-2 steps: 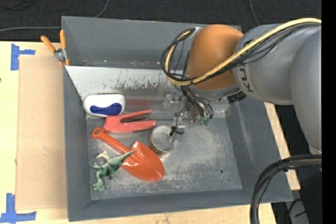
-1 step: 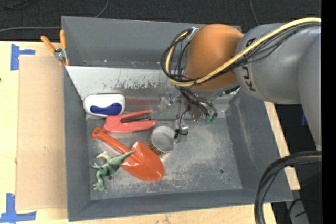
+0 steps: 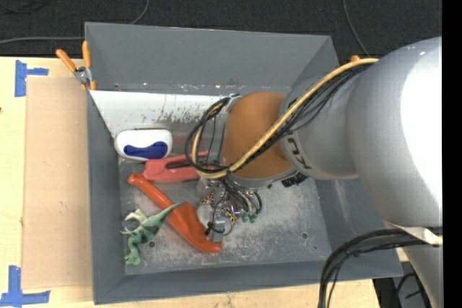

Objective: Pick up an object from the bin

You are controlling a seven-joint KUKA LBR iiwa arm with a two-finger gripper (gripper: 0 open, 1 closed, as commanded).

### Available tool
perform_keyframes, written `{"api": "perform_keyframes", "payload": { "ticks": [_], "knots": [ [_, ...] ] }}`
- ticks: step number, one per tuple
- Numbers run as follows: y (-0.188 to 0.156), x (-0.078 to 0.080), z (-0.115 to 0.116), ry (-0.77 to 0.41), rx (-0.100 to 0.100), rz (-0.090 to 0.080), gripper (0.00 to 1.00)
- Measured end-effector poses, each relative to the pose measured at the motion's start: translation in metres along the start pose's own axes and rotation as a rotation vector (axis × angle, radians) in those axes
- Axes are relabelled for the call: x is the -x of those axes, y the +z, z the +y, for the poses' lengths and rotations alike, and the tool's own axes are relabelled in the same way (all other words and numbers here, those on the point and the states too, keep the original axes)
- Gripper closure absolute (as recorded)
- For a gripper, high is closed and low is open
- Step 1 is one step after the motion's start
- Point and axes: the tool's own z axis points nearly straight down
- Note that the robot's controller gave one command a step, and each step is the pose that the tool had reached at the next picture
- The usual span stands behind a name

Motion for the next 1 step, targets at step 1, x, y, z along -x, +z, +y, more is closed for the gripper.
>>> {"api": "perform_keyframes", "payload": {
  "ticks": [1],
  "knots": [
    [-0.0022, -0.008, -0.0315, -0.293, -0.007, -0.021, 0.0]
  ]
}}
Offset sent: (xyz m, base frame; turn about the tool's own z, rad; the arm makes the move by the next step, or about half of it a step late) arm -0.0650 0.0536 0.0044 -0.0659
